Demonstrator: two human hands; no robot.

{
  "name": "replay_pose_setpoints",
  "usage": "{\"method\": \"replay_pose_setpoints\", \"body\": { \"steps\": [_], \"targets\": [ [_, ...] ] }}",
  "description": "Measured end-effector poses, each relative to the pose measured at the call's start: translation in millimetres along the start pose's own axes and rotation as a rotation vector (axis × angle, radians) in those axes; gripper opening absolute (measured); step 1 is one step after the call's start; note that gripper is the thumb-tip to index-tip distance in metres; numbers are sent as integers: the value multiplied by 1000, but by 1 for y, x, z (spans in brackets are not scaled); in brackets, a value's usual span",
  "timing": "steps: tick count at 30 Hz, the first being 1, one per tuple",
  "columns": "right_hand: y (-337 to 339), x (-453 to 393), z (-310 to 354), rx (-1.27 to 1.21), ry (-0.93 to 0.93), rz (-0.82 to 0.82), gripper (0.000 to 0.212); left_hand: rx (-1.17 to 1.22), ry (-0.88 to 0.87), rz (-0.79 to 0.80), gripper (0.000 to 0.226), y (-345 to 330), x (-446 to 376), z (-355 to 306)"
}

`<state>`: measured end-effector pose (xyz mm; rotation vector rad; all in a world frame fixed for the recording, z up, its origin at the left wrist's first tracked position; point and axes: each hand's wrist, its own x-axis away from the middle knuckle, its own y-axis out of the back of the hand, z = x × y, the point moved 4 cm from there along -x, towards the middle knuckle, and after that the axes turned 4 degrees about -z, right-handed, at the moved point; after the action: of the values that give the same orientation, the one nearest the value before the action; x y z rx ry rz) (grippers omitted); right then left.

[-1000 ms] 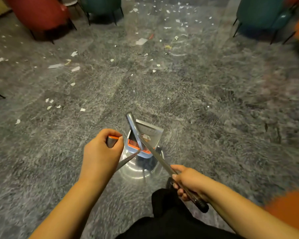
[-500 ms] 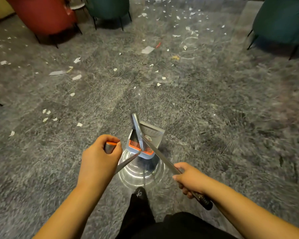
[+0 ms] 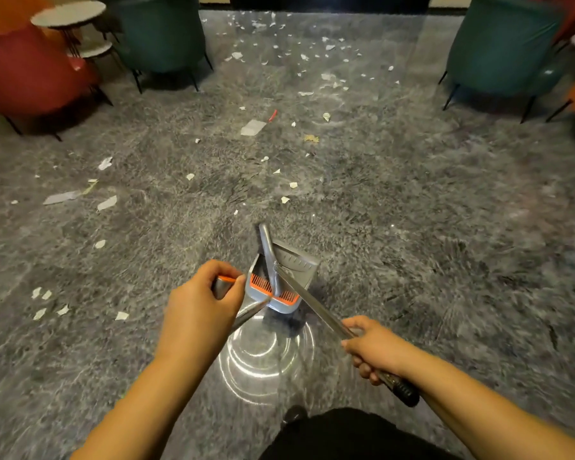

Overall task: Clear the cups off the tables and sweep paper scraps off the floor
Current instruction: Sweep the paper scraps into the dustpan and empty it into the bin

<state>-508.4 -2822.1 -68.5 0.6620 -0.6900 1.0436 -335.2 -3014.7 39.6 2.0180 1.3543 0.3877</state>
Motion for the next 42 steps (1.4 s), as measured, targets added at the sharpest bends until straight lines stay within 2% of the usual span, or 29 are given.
{"method": "replay_pose_setpoints", "body": {
  "steps": [5, 11, 16, 21, 29, 36, 42],
  "targets": [
    [48, -40, 36, -78, -4, -88, 25, -1, -69, 58, 13, -47, -79, -30],
    [141, -113, 90, -179, -31, -139, 23, -1, -91, 76, 15, -132, -186, -76],
    [229, -177, 147, -119, -13, -136, 25, -8, -52, 47, 12, -200, -281, -117],
    [297, -227, 210, -113, -32, -105, 21, -4, -40, 16, 18, -239, -359, -154],
    [349, -313, 310, -168, -42, -60, 21, 21, -35, 8, 21, -281, -483, -173],
    [393, -408, 413, -201, -55, -103, 30, 26, -70, 69, 18, -326, -635, -185],
    [440, -466, 485, -301, -58, -159, 29, 11, -158, 130, 21, -366, -750, -225]
  ]
}}
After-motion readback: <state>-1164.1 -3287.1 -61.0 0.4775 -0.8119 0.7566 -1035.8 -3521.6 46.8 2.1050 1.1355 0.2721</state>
